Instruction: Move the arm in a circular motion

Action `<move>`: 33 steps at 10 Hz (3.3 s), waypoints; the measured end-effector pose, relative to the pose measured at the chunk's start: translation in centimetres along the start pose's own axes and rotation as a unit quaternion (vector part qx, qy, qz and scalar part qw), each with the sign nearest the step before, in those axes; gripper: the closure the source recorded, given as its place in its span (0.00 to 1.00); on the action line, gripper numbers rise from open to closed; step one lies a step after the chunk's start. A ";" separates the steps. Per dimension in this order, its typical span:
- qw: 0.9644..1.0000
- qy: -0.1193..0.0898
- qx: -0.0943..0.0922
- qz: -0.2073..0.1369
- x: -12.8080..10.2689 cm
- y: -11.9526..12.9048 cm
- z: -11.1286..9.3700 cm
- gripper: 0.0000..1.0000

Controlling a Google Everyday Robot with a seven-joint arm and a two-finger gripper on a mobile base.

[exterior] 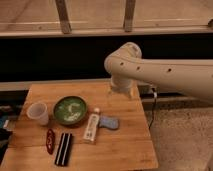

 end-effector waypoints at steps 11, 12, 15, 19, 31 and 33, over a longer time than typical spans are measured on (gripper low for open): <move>1.000 0.000 0.000 0.000 0.0 0.0 0.0 0.35; 1.000 0.000 0.000 0.000 0.0 0.0 0.0 0.35; 1.000 0.000 0.000 0.000 0.0 0.0 0.0 0.35; 1.000 0.000 0.000 0.000 0.0 0.0 0.0 0.35; 0.990 -0.087 -0.053 -0.100 -10.8 13.2 -0.1 0.35; 0.985 -0.085 -0.062 -0.139 -10.2 17.4 0.1 0.35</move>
